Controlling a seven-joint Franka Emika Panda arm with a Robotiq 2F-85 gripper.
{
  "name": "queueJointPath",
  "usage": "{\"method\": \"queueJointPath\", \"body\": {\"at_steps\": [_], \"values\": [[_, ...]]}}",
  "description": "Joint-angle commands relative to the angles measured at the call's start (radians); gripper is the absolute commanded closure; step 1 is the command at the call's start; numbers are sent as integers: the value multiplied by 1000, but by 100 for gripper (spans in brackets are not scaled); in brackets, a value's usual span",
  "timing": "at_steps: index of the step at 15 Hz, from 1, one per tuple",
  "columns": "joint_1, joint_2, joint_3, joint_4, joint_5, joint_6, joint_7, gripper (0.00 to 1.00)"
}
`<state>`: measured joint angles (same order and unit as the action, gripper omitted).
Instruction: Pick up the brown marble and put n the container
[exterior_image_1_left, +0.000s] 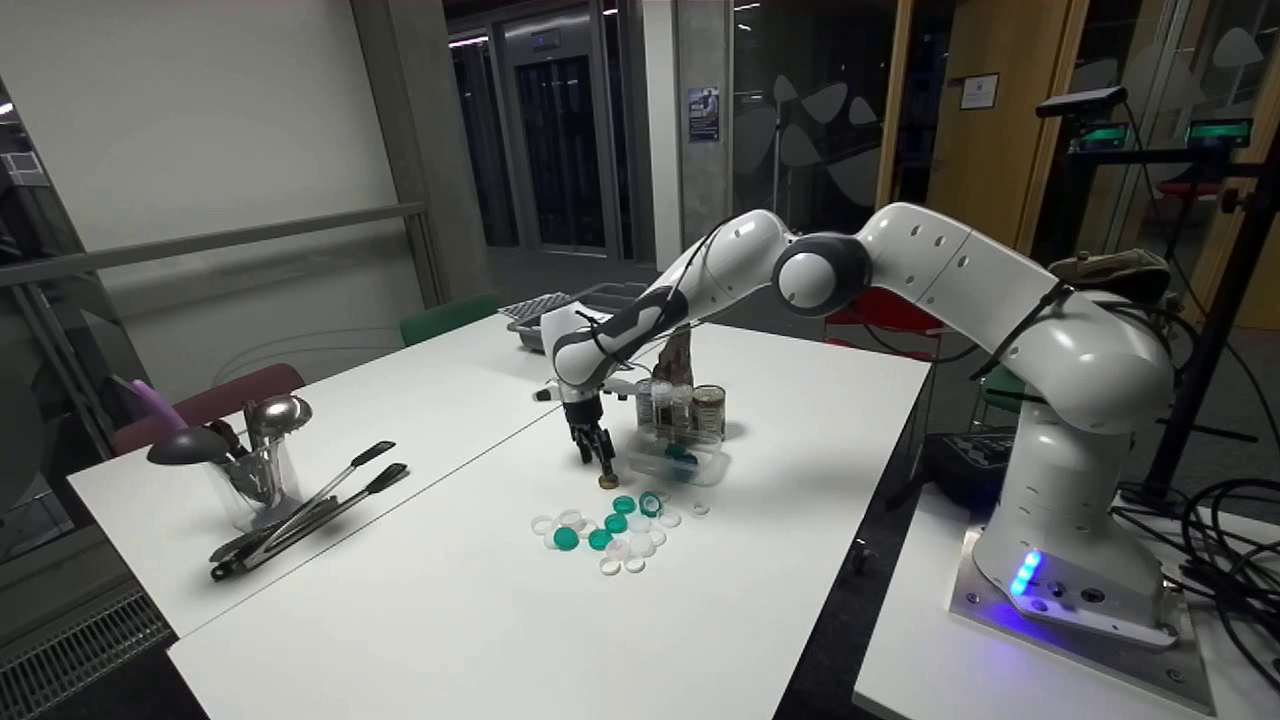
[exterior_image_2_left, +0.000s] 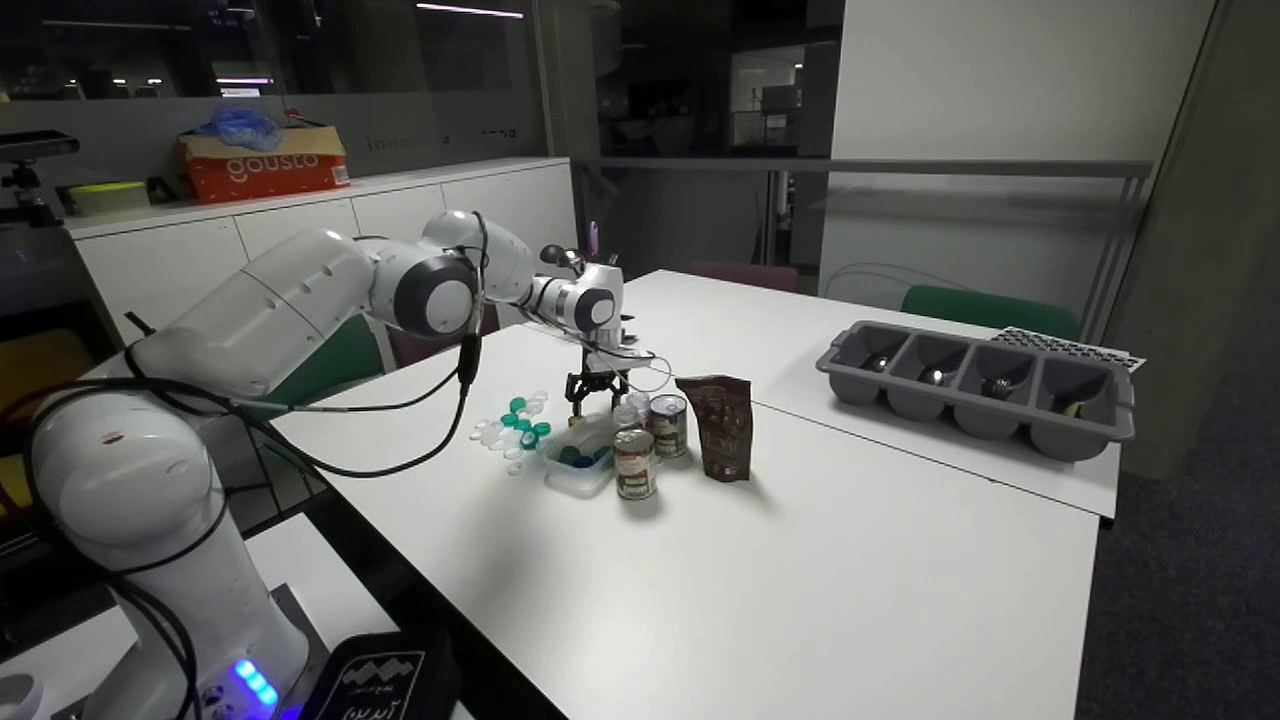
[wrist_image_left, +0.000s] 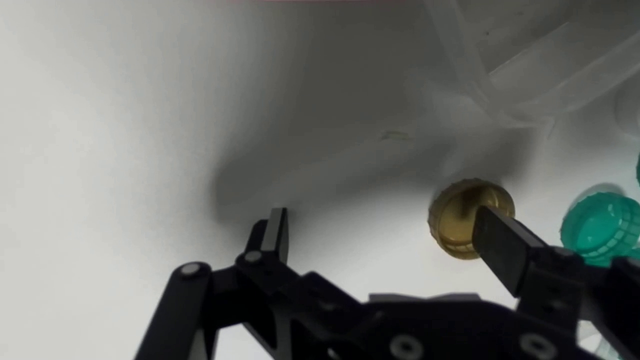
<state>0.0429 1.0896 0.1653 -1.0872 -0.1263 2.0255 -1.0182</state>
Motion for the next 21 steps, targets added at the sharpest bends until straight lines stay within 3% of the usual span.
{"method": "queueJointPath", "body": {"at_steps": [1,9,16,21], "values": [[-7,6,7,16,23,-10,-22,0],[-1,26,-3,40,21,-14,0,0],[60,-15,-72,-7,-25,32,247,0],[77,-31,-83,-26,-51,43,345,0]]}}
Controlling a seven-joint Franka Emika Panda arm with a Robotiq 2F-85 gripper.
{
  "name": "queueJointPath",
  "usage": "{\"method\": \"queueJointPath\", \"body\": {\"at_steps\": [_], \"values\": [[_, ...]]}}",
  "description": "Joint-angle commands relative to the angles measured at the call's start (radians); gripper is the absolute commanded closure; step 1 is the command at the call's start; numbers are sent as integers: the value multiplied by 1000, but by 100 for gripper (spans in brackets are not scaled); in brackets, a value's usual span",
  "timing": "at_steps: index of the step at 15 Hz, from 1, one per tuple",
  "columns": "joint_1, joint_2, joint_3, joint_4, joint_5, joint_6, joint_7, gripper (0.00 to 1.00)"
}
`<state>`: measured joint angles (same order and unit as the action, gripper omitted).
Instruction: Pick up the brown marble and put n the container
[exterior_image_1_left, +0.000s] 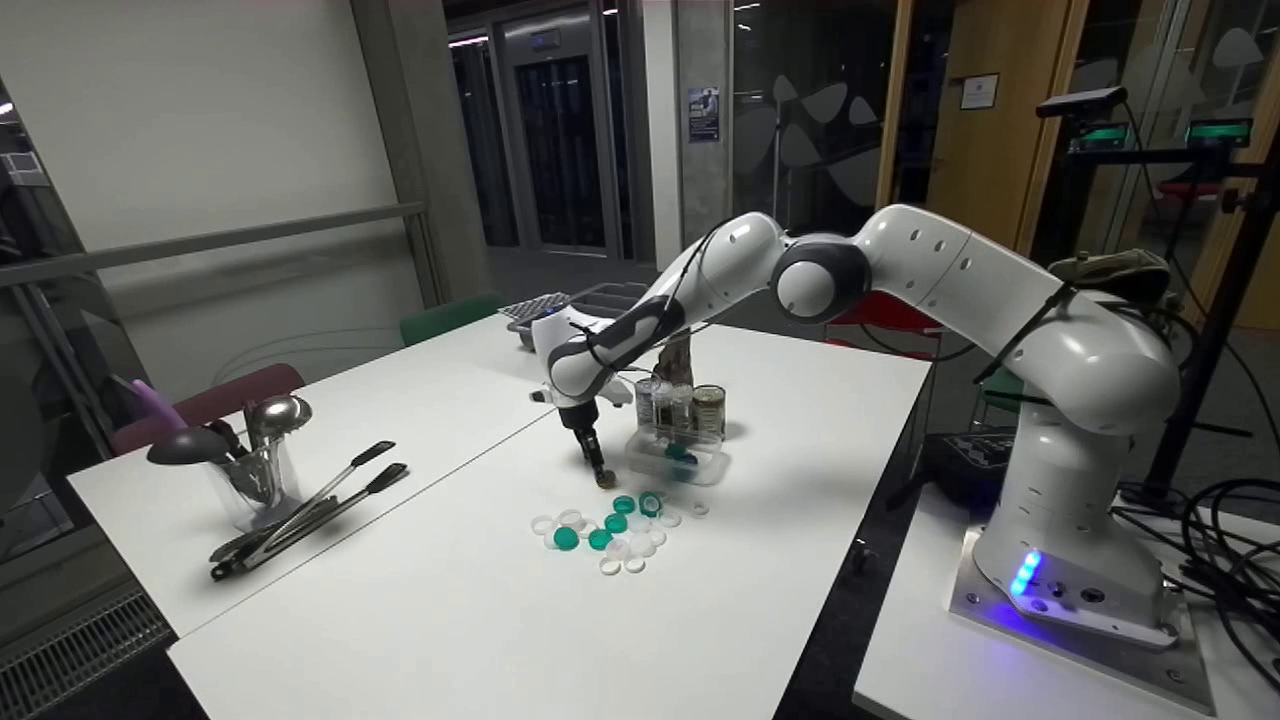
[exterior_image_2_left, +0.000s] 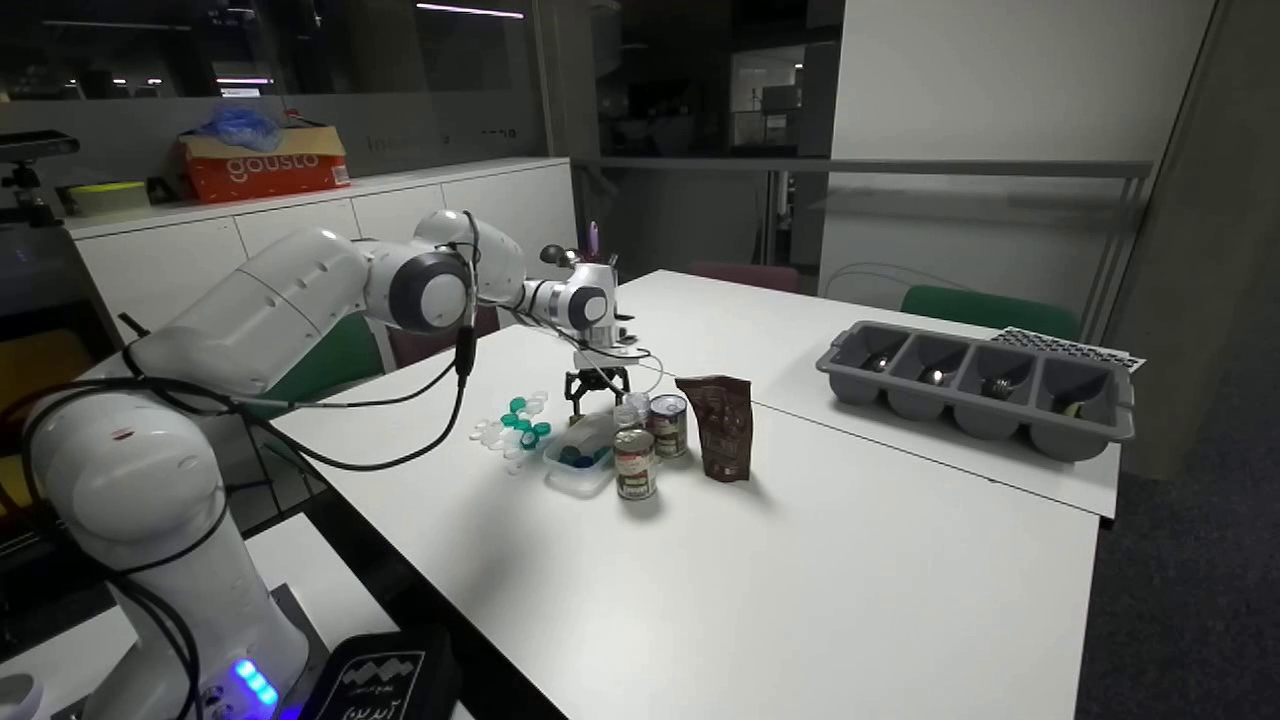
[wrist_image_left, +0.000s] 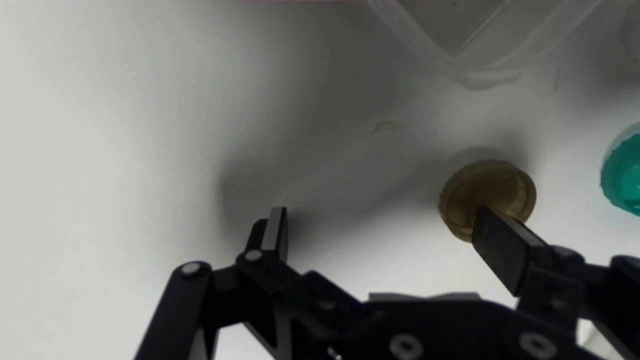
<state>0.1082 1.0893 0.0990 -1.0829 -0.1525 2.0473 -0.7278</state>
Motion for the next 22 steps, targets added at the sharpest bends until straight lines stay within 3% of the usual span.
{"method": "queueJointPath", "body": {"at_steps": [1,22], "values": [[11,-32,-16,-31,-28,19,65,0],[0,-47,-6,-60,-32,11,76,0]]}}
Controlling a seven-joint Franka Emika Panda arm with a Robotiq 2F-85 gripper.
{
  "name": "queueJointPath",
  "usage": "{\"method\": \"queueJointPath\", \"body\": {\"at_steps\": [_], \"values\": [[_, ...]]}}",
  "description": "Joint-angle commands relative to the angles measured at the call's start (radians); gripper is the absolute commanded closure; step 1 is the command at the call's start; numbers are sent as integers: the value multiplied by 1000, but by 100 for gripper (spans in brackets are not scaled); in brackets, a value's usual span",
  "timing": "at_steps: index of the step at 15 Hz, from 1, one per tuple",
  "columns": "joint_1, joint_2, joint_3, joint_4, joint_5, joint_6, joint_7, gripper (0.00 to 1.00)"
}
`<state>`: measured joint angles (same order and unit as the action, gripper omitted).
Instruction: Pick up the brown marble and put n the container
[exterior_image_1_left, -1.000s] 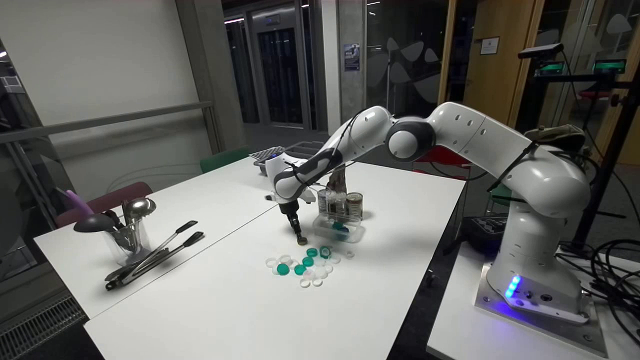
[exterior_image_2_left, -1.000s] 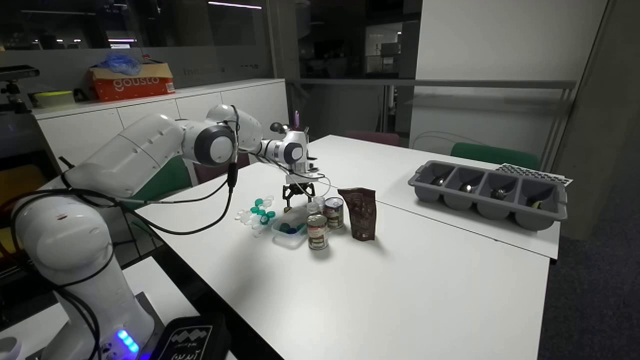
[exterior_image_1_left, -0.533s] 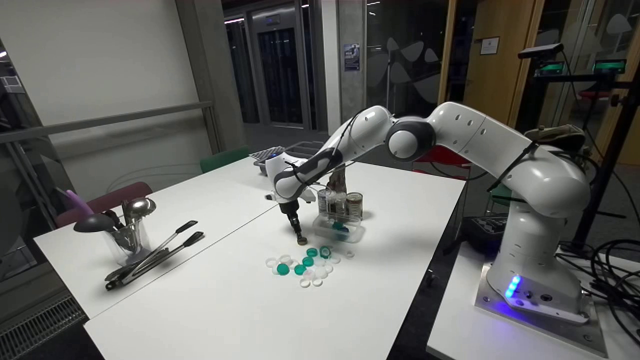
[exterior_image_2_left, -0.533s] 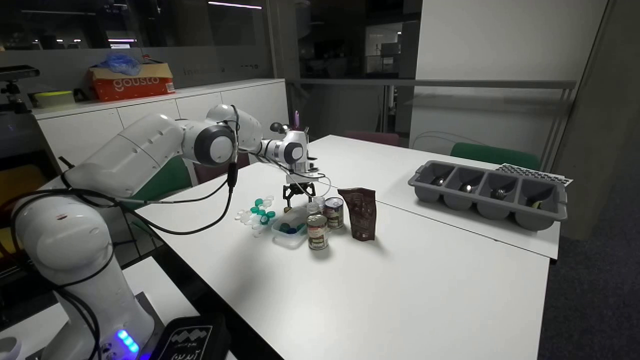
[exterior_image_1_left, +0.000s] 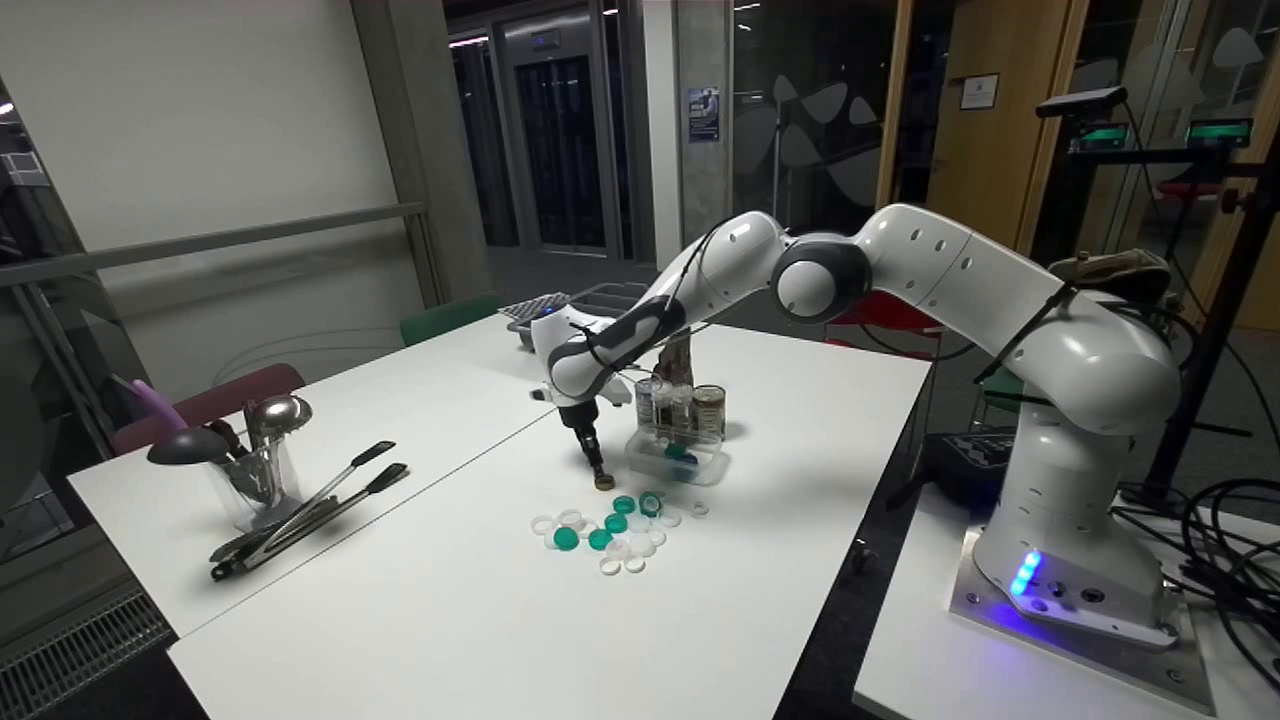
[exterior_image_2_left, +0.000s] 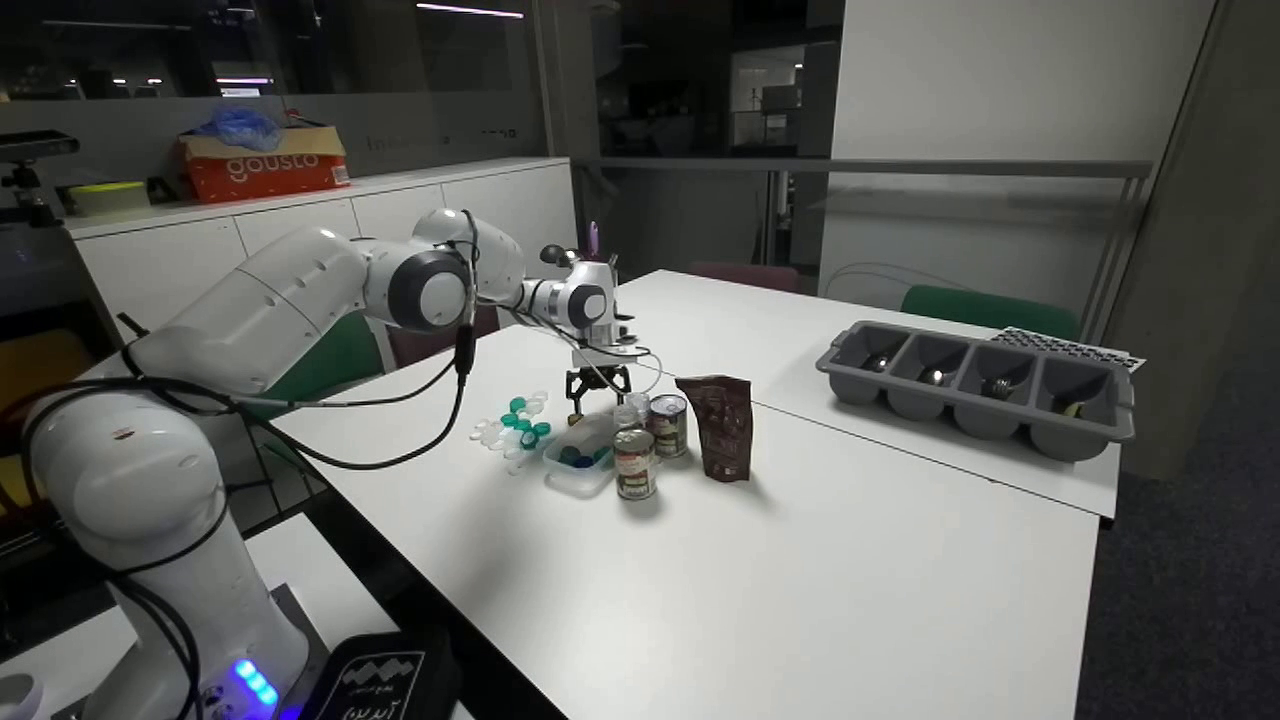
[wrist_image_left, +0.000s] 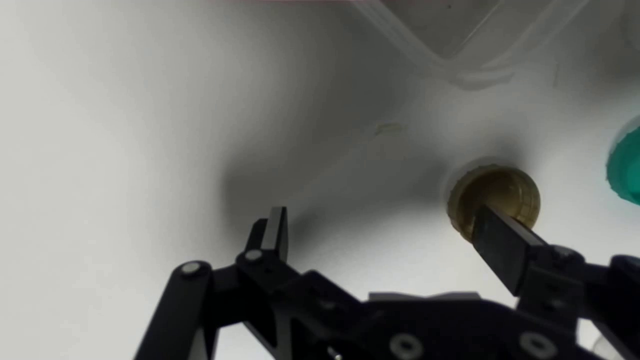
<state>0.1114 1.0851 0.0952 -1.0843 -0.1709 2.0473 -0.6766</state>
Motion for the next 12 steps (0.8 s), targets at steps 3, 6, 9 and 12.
{"method": "queueJointPath", "body": {"at_steps": [3,6,9,12], "values": [[-1,-43,0,-69,-14,12,24,0],[1,-46,1,-81,-15,18,25,0],[10,-56,-2,-95,-19,25,36,0],[32,-74,-14,-122,-20,38,51,0]]}}
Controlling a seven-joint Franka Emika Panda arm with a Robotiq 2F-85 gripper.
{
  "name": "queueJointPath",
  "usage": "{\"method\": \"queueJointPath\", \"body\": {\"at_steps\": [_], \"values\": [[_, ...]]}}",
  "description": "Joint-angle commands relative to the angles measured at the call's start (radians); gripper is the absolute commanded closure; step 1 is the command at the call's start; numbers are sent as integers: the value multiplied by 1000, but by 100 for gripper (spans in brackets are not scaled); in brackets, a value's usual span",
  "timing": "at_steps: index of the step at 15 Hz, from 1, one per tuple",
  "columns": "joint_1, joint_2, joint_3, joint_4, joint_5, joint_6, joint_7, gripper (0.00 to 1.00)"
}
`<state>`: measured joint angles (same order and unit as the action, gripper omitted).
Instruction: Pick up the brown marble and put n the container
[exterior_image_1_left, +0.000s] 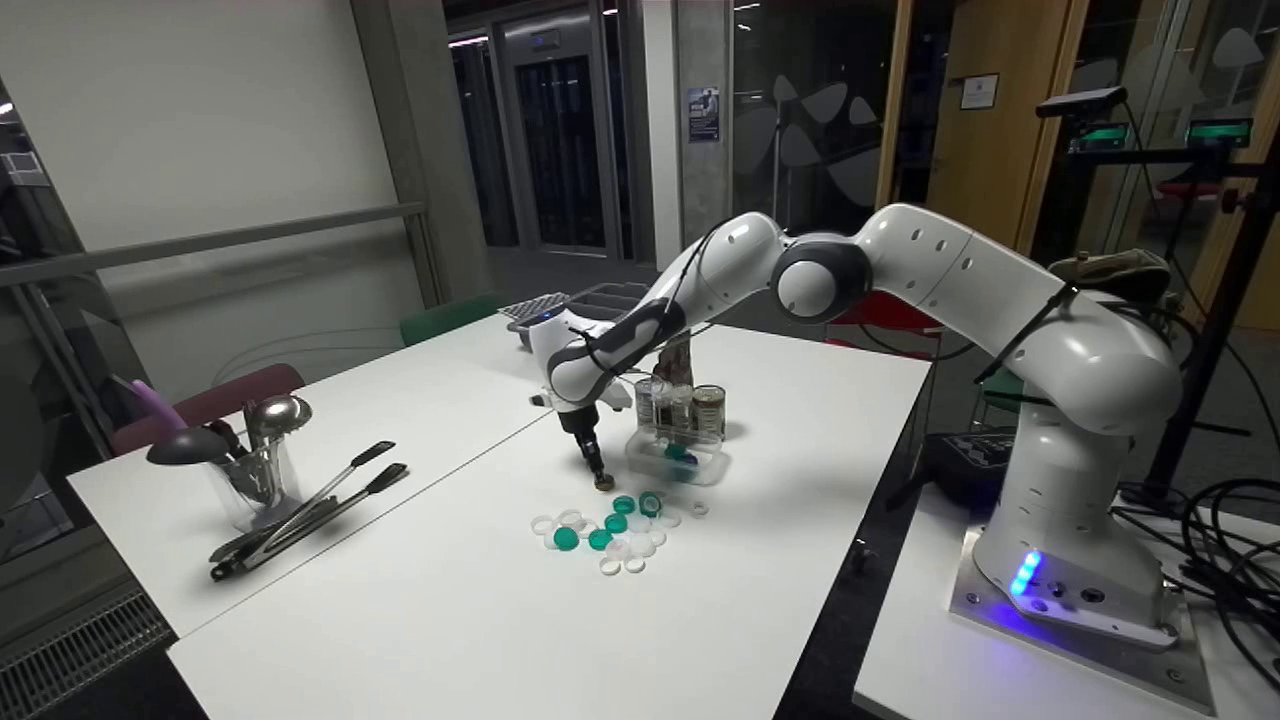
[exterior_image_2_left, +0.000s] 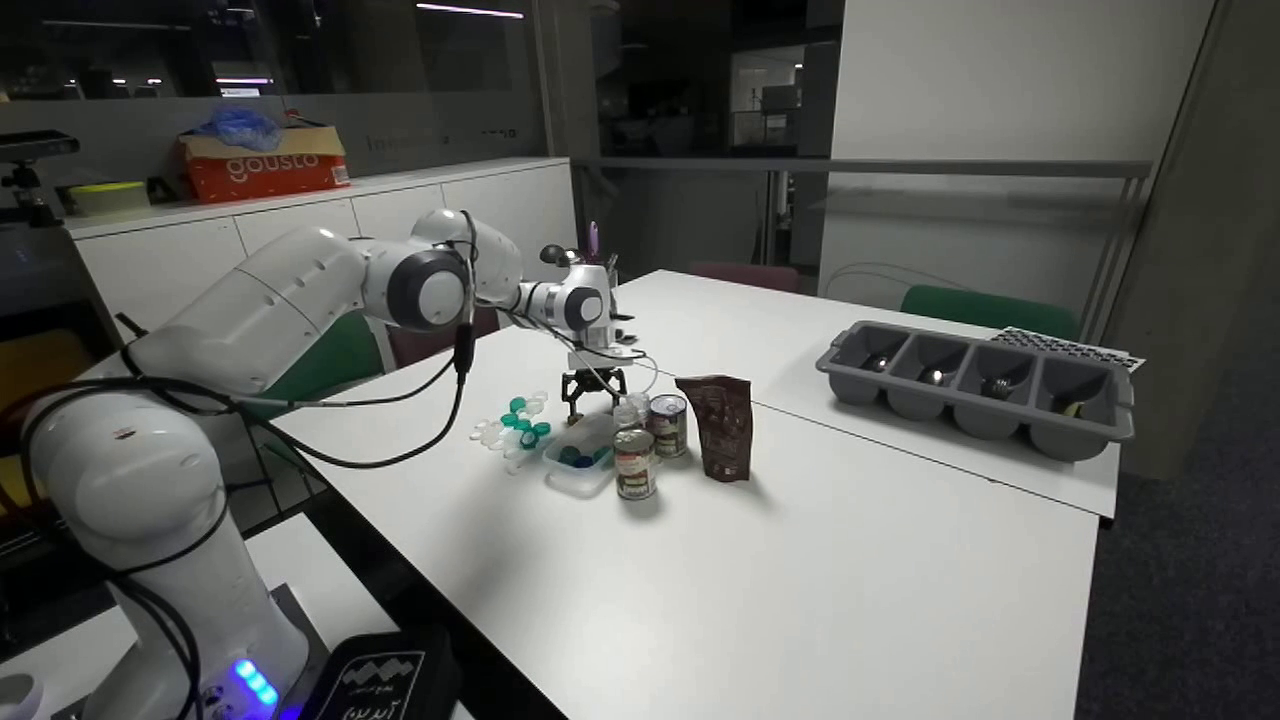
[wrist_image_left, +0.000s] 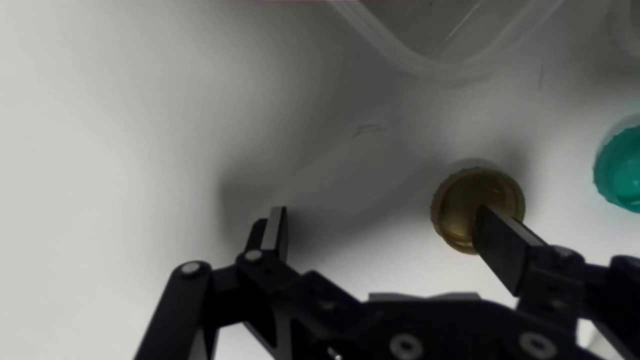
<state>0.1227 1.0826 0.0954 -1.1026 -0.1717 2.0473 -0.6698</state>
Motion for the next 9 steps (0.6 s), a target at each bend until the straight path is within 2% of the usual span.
{"method": "queueJointPath", "body": {"at_steps": [1,3,4,5,6,8,9], "values": [[26,-74,-16,-108,-21,39,54,0],[34,-78,-16,-116,-20,41,65,1],[31,-74,-4,-111,-30,35,77,8],[32,-79,-3,-120,-32,36,81,9],[33,-84,-2,-125,-38,36,88,31],[34,-89,0,-135,-42,38,95,37],[35,-91,0,-136,-45,39,99,44]]}}
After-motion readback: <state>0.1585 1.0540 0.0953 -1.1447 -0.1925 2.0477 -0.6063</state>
